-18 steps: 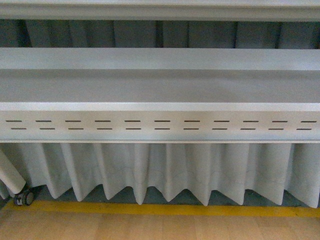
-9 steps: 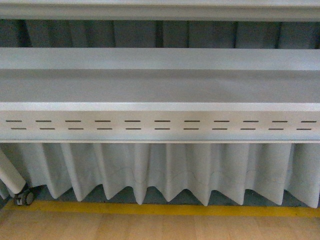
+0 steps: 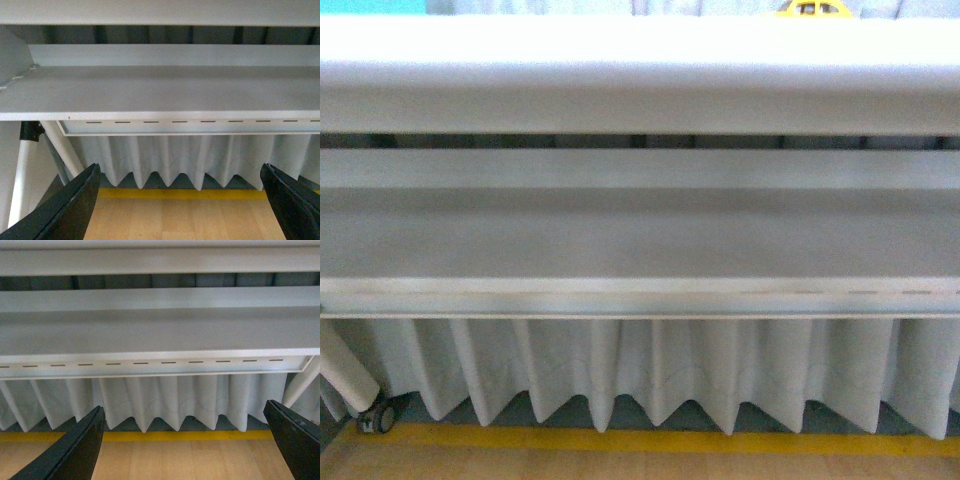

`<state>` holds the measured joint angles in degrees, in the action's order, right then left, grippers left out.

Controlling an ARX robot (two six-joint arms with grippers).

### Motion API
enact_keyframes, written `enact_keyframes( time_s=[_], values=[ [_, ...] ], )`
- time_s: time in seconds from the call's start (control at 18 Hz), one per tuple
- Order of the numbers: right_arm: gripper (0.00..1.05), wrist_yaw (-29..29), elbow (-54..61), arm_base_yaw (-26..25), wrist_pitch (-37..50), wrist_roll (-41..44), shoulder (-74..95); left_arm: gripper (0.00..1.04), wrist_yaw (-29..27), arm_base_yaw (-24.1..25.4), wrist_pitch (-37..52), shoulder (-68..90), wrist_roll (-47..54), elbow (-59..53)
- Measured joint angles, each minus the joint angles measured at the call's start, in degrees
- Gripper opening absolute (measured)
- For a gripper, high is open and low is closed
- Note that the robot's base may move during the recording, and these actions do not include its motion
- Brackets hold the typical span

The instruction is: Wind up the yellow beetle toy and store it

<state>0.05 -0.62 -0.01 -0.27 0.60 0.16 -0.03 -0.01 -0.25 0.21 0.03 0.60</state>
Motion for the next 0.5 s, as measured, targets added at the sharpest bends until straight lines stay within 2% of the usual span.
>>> enact_keyframes(
  time_s=[0.5],
  values=[
    [0.98,-0.04,0.0,0.0,0.04,0.0,0.02,0.98,0.0,0.0,0.07,0.0,0.02,0.0]
  ],
)
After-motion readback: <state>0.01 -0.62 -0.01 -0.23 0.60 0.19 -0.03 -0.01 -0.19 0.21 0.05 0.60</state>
